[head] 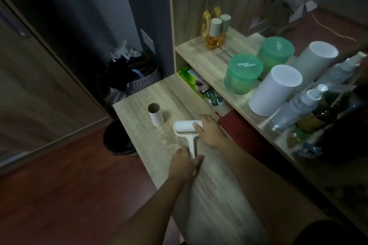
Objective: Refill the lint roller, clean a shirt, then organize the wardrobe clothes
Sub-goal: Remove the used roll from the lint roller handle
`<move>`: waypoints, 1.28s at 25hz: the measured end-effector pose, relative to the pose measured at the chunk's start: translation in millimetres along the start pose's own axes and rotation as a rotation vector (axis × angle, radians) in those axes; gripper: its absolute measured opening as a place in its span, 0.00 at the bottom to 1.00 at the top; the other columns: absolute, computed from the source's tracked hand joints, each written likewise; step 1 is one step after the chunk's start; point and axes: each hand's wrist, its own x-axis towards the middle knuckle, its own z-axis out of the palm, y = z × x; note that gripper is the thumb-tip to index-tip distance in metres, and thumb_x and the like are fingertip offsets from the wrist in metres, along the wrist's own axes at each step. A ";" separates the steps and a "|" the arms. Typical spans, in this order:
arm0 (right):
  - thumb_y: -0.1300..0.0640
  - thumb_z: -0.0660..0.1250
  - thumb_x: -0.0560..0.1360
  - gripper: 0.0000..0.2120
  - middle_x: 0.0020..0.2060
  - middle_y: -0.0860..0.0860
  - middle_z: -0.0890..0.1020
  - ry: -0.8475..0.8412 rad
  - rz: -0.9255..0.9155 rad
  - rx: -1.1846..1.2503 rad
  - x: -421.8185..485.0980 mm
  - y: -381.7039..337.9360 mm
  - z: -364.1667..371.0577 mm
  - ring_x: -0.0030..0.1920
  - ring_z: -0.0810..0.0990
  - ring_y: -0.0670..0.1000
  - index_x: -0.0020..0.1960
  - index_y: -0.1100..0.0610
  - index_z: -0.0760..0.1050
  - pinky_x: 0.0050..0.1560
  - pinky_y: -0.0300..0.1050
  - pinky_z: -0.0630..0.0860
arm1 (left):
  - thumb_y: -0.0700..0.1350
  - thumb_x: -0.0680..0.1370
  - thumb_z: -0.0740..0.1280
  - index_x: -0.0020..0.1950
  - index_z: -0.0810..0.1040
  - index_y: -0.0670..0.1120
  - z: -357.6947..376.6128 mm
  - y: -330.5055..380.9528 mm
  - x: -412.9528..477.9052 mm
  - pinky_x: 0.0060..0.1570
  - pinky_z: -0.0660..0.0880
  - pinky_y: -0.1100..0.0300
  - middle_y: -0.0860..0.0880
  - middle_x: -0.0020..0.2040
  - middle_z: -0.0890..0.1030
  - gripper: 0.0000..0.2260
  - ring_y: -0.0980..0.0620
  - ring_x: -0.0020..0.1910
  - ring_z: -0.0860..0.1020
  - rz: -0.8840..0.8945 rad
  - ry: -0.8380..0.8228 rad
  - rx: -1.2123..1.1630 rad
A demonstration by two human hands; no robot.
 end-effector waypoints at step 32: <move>0.53 0.58 0.66 0.08 0.40 0.53 0.78 0.408 0.200 1.076 -129.1 -75.2 -52.2 0.41 0.77 0.53 0.37 0.53 0.74 0.29 0.39 0.71 | 0.49 0.73 0.71 0.57 0.77 0.45 -89.5 54.1 -110.7 0.48 0.71 0.74 0.55 0.50 0.74 0.15 0.64 0.48 0.73 0.461 0.603 -0.361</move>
